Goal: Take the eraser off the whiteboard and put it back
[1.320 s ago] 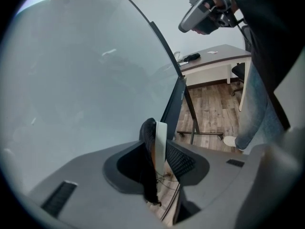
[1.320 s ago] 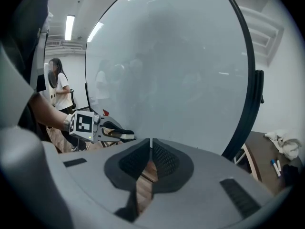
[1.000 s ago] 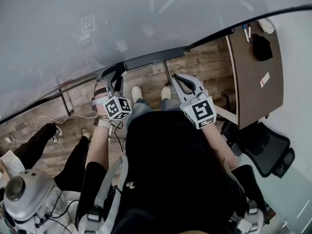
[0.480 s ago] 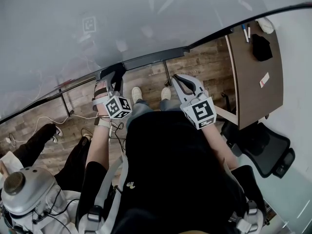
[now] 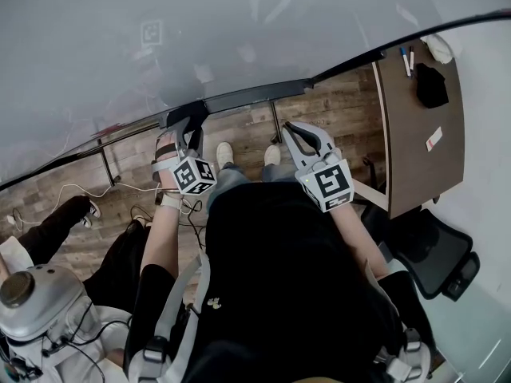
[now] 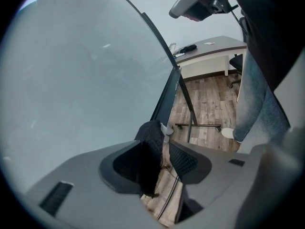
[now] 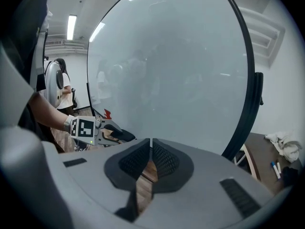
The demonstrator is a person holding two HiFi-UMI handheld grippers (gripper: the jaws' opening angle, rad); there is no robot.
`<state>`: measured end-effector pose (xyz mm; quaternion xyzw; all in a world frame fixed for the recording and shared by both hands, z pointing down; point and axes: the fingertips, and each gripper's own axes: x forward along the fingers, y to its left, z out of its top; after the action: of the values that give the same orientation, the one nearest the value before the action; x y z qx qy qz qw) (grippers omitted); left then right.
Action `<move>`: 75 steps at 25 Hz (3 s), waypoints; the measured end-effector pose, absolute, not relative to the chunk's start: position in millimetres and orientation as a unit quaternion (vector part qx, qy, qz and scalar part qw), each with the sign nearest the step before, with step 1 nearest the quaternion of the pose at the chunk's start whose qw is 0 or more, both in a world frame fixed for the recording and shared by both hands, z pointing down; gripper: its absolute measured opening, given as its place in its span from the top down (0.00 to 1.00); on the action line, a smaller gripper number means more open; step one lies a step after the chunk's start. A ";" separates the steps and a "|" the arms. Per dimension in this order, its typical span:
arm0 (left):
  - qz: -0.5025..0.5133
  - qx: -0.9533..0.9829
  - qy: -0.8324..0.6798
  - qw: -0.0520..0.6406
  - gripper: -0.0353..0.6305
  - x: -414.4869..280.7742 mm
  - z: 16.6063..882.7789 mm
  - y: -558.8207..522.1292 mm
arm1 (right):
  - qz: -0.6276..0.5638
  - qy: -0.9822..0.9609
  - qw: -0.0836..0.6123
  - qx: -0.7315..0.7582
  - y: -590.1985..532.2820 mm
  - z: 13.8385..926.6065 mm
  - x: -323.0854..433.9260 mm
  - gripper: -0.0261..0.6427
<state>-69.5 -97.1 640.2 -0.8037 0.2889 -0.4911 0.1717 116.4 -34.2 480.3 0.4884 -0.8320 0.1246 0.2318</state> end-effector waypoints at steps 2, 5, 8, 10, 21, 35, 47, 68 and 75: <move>-0.490 -0.802 0.296 0.168 0.67 -71.4 637.1 -94.6 | 0.122 -0.836 0.231 0.483 -34.5 479.4 114.7 0.92; -0.486 -0.801 0.311 0.160 0.67 -74.6 631.4 -90.4 | 0.120 -0.843 0.229 0.471 -35.8 478.4 111.6 0.92; -0.479 -0.800 0.331 0.145 0.67 -79.5 624.2 -86.7 | 0.115 -0.852 0.226 0.457 -38.6 477.6 106.3 0.92; -0.470 -0.801 0.345 0.133 0.67 -84.9 618.0 -83.1 | 0.112 -0.858 0.224 0.448 -38.7 476.7 100.2 0.92; -0.379 -0.795 0.470 0.056 0.92 -114.7 556.9 -70.6 | 0.091 -0.896 0.217 0.378 -46.2 466.9 65.3 0.92; -0.254 -0.771 0.584 -0.023 0.94 -139.0 479.5 -52.7 | 0.060 -0.940 0.193 0.275 -59.1 442.6 10.3 0.92; -0.168 -0.755 0.633 -0.026 0.94 -144.1 426.4 -36.6 | 0.034 -0.965 0.170 0.199 -59.9 415.3 -32.3 0.92; -0.117 -0.750 0.650 -0.025 0.94 -139.3 391.9 -26.5 | 0.032 -0.984 0.101 0.143 -49.9 374.0 -44.7 0.92; -0.122 -0.755 0.644 -0.027 0.94 -133.9 394.6 -35.2 | 0.036 -0.981 0.100 0.162 -58.7 376.8 -36.0 0.92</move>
<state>-133.9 -35.2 394.6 -0.7547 0.6440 -0.1223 -0.0274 -36.0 -58.7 376.8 0.1624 -0.9810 0.0363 0.1000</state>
